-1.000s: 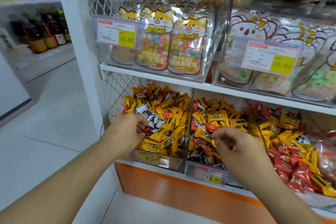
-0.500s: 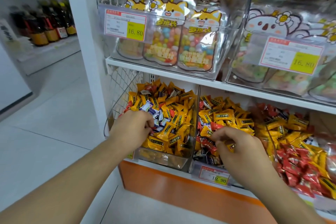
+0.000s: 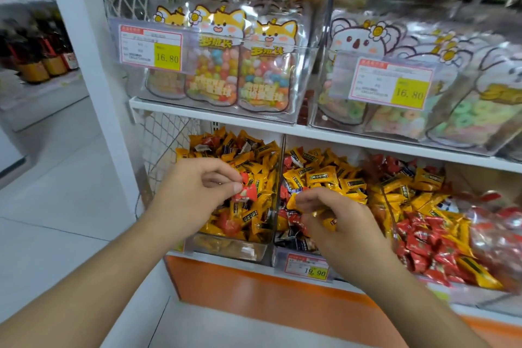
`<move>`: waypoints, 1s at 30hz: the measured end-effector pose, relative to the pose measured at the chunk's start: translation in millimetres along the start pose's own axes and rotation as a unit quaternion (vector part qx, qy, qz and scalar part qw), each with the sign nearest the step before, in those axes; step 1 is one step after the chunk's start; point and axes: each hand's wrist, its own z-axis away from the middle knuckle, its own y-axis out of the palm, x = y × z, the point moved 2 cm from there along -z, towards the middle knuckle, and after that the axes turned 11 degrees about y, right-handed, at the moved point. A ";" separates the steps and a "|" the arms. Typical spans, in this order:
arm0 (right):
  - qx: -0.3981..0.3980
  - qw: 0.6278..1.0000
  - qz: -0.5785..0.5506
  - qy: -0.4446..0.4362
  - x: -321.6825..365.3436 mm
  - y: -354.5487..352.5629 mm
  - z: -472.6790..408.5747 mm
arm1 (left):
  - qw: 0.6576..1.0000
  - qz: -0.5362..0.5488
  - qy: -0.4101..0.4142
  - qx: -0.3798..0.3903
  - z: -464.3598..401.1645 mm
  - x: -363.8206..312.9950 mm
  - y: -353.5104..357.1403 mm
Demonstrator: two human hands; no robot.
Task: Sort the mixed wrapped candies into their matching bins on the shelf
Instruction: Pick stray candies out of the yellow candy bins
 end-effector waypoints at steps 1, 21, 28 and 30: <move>0.022 1.000 -0.020 0.000 2.3 0.9 1.3 | 1.000 0.019 0.002 0.003 1.1 -5.5 7.8; 0.002 0.993 -0.081 0.083 -27.9 -16.6 -3.0 | 0.989 0.144 -0.025 -0.004 1.5 -43.6 84.8; 0.000 0.999 -0.042 0.030 -26.0 -26.0 -1.3 | 0.991 0.130 -0.021 -0.010 4.3 -41.1 79.1; 0.012 0.993 -0.115 0.031 -21.3 -26.0 0.2 | 0.990 0.137 -0.020 0.005 6.5 -44.8 82.9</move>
